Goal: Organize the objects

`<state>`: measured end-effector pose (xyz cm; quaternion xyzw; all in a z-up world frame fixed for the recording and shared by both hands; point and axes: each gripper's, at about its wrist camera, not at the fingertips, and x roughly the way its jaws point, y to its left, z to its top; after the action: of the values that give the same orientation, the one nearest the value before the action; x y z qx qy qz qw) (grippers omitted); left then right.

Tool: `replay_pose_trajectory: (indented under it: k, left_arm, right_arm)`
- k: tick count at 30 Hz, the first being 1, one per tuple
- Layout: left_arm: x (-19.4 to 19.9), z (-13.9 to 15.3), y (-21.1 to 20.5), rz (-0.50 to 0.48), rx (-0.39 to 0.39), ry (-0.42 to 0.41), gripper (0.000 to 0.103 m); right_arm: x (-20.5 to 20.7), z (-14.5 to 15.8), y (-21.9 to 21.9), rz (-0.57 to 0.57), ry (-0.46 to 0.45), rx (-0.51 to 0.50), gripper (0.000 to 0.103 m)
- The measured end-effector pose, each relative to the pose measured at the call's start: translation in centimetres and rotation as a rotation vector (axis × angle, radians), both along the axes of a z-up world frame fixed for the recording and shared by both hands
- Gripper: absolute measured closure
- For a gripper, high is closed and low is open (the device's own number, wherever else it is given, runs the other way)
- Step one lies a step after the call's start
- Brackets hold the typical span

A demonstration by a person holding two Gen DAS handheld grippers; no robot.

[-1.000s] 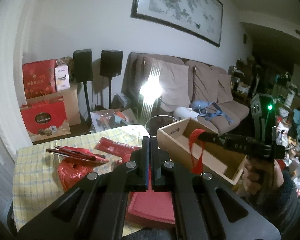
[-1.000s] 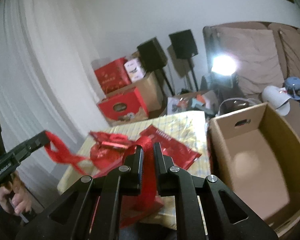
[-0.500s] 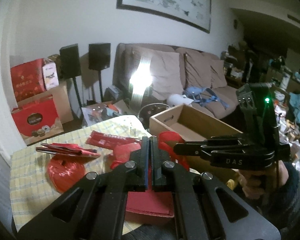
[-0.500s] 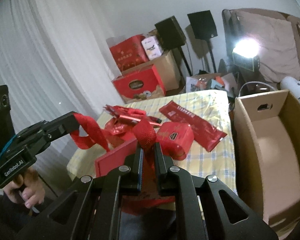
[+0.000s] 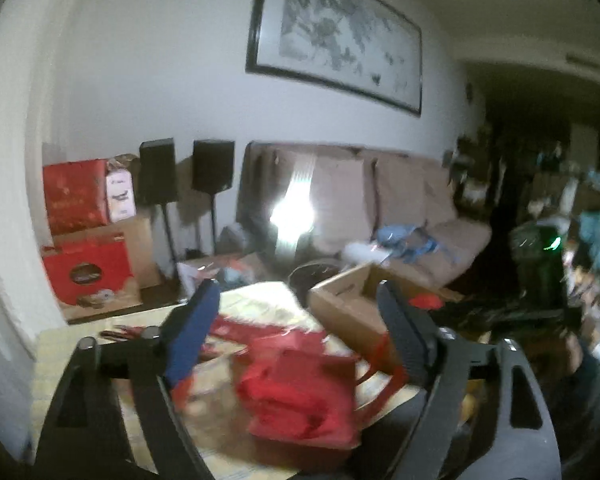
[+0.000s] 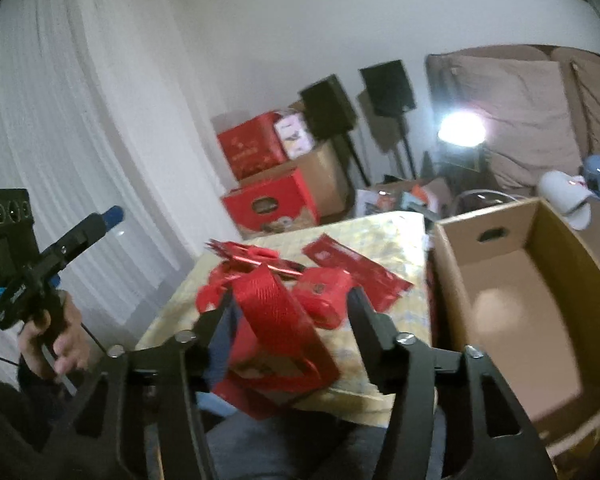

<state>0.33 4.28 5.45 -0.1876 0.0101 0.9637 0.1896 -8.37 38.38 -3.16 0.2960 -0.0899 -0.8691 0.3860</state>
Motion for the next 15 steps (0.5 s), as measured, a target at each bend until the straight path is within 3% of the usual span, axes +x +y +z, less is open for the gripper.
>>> replay_pose_trajectory:
  k: [4,8,15]
  left_arm:
    - [-0.9,-2.8,0.2,-0.09,-0.134,-0.11,0.022]
    - [-0.9,-5.5,0.9,-0.241,-0.154,-0.225,0.022]
    - [-0.1,-8.1,3.7,-0.296,-0.264,-0.256,0.022]
  right_arm:
    - [-0.2,-2.1,0.8,-0.015,-0.067,0.003,0.045]
    - [-0.4,-3.2,0.6,-0.024,-0.095,0.013,0.045]
    - [-0.2,-4.8,-0.5,0.007,-0.138,0.055,0.045]
